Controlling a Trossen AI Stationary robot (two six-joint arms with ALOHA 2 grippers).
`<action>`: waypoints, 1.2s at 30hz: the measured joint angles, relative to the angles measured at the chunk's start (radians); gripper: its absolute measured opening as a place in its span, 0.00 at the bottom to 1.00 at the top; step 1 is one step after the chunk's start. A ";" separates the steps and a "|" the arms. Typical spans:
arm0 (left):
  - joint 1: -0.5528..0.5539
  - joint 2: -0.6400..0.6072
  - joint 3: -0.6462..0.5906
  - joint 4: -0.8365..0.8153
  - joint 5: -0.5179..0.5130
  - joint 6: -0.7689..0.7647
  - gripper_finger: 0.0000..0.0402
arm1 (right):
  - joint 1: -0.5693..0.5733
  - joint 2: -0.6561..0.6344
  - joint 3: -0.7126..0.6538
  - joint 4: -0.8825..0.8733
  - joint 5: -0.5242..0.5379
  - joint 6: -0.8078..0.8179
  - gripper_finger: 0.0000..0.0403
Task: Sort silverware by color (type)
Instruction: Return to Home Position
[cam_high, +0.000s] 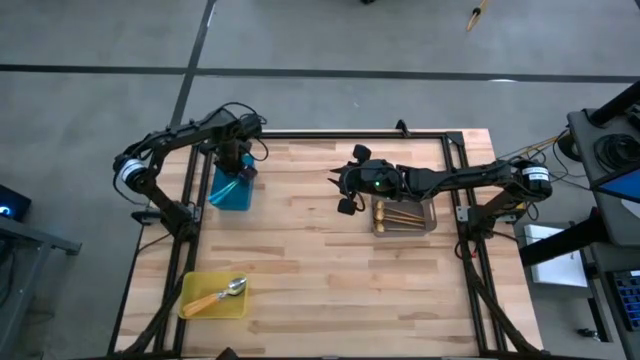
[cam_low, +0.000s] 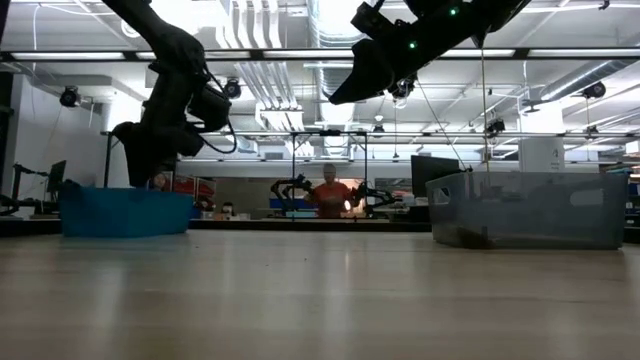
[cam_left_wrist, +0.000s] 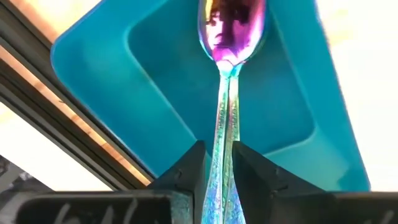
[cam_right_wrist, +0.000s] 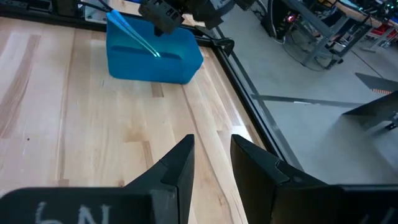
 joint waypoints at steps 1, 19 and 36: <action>-0.003 -0.012 0.000 -0.001 0.000 0.007 0.15 | 0.000 0.000 0.000 0.000 0.000 0.000 0.24; -0.096 -0.267 -0.052 -0.029 0.076 -0.055 0.16 | 0.000 0.000 0.000 -0.016 0.000 -0.023 0.24; -1.036 -0.574 -0.172 0.768 -0.254 -0.157 0.16 | 0.000 0.000 0.001 -0.036 -0.082 0.046 0.24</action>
